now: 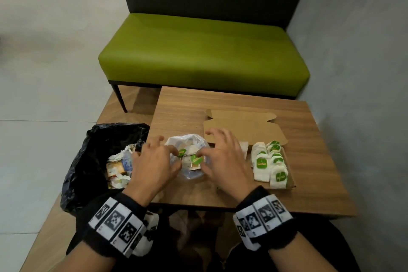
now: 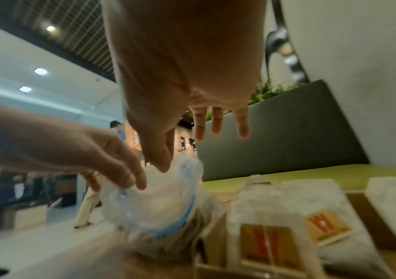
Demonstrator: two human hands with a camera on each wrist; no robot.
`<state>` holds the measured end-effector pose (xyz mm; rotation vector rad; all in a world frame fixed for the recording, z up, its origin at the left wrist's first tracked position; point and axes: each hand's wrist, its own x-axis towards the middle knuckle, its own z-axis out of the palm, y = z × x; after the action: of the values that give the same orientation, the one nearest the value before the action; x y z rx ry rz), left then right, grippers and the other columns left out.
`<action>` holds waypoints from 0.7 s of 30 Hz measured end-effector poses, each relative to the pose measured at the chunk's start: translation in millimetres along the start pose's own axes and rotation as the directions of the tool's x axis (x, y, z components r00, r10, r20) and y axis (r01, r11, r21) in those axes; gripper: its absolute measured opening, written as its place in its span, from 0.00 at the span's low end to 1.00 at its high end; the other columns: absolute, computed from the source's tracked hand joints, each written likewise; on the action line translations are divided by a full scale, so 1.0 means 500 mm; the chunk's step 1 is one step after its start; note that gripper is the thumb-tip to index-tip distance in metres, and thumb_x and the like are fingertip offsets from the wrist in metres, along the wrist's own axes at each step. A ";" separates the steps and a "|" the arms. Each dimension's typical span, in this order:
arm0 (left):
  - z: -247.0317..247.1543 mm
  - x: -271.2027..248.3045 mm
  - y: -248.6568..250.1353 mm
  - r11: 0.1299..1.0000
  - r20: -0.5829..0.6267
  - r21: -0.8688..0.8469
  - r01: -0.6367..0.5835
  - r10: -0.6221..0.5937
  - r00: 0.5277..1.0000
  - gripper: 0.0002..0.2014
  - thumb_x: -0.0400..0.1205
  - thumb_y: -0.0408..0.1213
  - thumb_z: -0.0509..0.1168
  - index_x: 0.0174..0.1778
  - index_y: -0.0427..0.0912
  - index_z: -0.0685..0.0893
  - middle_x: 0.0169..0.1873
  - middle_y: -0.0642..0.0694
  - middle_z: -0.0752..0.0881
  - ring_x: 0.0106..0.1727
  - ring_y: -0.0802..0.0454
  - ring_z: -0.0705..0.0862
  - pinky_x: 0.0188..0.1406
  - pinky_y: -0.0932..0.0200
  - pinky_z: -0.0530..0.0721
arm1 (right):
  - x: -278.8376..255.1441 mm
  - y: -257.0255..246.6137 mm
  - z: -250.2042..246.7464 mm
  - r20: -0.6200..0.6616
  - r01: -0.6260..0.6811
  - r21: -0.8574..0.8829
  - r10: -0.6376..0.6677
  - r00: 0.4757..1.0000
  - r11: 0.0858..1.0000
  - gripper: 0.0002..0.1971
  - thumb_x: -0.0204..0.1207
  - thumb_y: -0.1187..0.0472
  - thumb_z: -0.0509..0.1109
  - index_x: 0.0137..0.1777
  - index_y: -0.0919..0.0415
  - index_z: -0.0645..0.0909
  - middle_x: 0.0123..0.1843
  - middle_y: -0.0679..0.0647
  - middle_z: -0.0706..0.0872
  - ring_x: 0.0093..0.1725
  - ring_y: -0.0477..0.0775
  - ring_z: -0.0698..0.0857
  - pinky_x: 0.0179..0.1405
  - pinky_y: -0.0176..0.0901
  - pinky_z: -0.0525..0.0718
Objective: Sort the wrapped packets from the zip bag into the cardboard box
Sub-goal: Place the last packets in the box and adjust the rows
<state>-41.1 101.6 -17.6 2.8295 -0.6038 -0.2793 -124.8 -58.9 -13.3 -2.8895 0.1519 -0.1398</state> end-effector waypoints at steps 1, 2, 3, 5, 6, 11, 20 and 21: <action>0.004 0.003 -0.001 1.000 0.018 -0.016 -0.005 0.006 1.000 0.16 0.78 0.53 0.67 0.60 0.57 0.86 0.70 0.48 0.78 0.70 0.43 0.77 0.65 0.40 0.74 | 0.009 -0.014 0.007 0.076 0.007 -0.081 -0.001 0.997 0.997 0.11 0.75 0.49 0.74 0.56 0.47 0.88 0.82 0.58 0.67 0.83 0.65 0.59 0.79 0.71 0.61; 0.008 0.003 0.000 0.999 0.018 -0.036 -0.018 0.018 1.000 0.17 0.77 0.52 0.66 0.60 0.54 0.86 0.64 0.49 0.81 0.65 0.44 0.80 0.62 0.44 0.77 | 0.017 -0.024 0.012 0.148 0.007 -0.154 0.016 0.989 0.988 0.12 0.76 0.47 0.74 0.58 0.47 0.88 0.85 0.60 0.61 0.84 0.67 0.54 0.80 0.75 0.53; 0.011 0.003 0.000 0.998 0.012 -0.057 -0.032 0.032 0.999 0.17 0.77 0.51 0.66 0.61 0.52 0.87 0.60 0.49 0.83 0.61 0.45 0.83 0.59 0.46 0.79 | 0.023 -0.031 0.018 0.200 0.003 -0.215 0.041 0.979 0.977 0.13 0.75 0.46 0.74 0.58 0.47 0.88 0.87 0.60 0.57 0.85 0.70 0.50 0.80 0.78 0.49; 0.015 0.002 0.000 0.994 0.002 -0.095 -0.057 0.058 0.998 0.19 0.76 0.47 0.67 0.61 0.47 0.87 0.57 0.47 0.85 0.57 0.44 0.85 0.55 0.48 0.82 | 0.032 -0.038 0.029 0.245 -0.008 -0.298 0.084 0.966 0.955 0.13 0.75 0.46 0.74 0.57 0.48 0.88 0.87 0.60 0.53 0.85 0.73 0.47 0.78 0.81 0.46; 0.016 0.000 0.000 0.992 0.000 -0.109 -0.068 0.068 0.998 0.19 0.75 0.46 0.68 0.61 0.45 0.86 0.57 0.45 0.85 0.57 0.43 0.85 0.55 0.49 0.82 | 0.035 -0.042 0.034 0.259 -0.008 -0.323 0.096 0.961 0.946 0.13 0.75 0.46 0.75 0.57 0.49 0.87 0.87 0.61 0.53 0.85 0.74 0.47 0.78 0.82 0.46; 0.018 -0.009 0.003 0.982 0.024 -0.170 -0.080 0.085 0.996 0.22 0.74 0.41 0.69 0.65 0.42 0.84 0.58 0.45 0.85 0.56 0.44 0.85 0.56 0.52 0.82 | 0.048 -0.057 0.040 0.269 -0.009 -0.412 0.131 0.954 0.911 0.09 0.75 0.54 0.74 0.53 0.54 0.88 0.87 0.62 0.56 0.85 0.76 0.48 0.77 0.85 0.48; 0.014 -0.006 -0.005 0.968 0.038 -0.237 -0.083 0.095 0.995 0.24 0.75 0.42 0.71 0.68 0.41 0.83 0.61 0.46 0.85 0.61 0.46 0.84 0.59 0.56 0.78 | 0.062 -0.048 0.057 0.212 -0.002 -0.457 0.112 0.971 0.889 0.04 0.76 0.57 0.72 0.45 0.54 0.88 0.88 0.62 0.56 0.85 0.76 0.50 0.76 0.86 0.51; 0.016 -0.005 -0.005 0.967 0.036 -0.243 -0.081 0.092 0.995 0.25 0.75 0.42 0.71 0.69 0.41 0.82 0.61 0.46 0.85 0.61 0.46 0.83 0.60 0.56 0.78 | 0.061 -0.048 0.060 0.211 -0.011 -0.452 0.119 0.970 0.892 0.03 0.75 0.56 0.74 0.41 0.54 0.88 0.87 0.62 0.59 0.85 0.76 0.53 0.75 0.86 0.53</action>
<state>-44.4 103.6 -25.3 2.5625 -0.6536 -0.3769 -89.0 -32.1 -33.7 -3.3229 0.2696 0.2894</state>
